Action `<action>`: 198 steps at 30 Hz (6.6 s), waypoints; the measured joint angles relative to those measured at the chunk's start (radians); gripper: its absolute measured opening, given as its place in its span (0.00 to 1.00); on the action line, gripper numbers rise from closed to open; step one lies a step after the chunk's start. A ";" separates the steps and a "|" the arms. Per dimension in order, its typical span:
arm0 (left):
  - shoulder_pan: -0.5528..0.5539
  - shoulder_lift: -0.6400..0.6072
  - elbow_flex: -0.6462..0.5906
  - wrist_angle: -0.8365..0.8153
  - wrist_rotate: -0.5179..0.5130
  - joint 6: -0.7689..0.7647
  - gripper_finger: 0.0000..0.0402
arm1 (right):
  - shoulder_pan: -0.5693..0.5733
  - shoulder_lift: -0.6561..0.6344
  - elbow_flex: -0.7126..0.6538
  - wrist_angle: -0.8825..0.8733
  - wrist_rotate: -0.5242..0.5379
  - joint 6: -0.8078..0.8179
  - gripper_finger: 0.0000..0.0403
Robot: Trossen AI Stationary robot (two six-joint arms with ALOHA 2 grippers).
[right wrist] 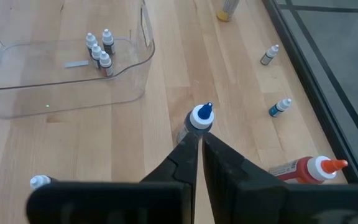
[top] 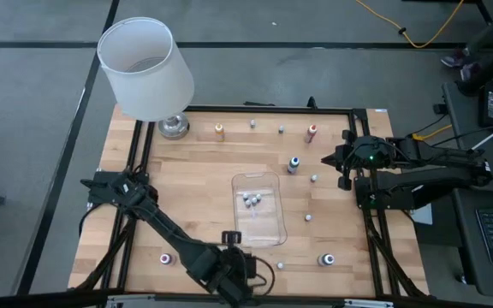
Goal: Pick & Place food coloring
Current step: Put the left small brown food coloring bottle into the transparent container, then put the small red food coloring bottle into the transparent container
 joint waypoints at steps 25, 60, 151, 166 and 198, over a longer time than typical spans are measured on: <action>0.420 -0.133 0.023 0.005 0.139 0.581 0.15 | 0.000 0.000 0.000 0.005 0.000 0.030 0.07; 0.568 -0.128 -0.584 0.659 0.334 0.842 0.15 | 0.000 0.000 0.000 0.005 0.000 0.053 0.07; 0.213 -1.172 -1.168 0.705 -0.155 0.353 0.20 | 0.175 0.126 0.101 0.253 -0.016 -0.108 0.07; 0.214 -1.313 -1.490 1.218 -0.335 0.408 0.19 | 0.295 0.353 0.313 -0.329 -0.019 0.158 0.07; 0.351 -1.320 -1.491 1.270 -0.196 0.448 0.16 | -0.140 0.716 0.131 -0.223 -0.134 0.288 0.60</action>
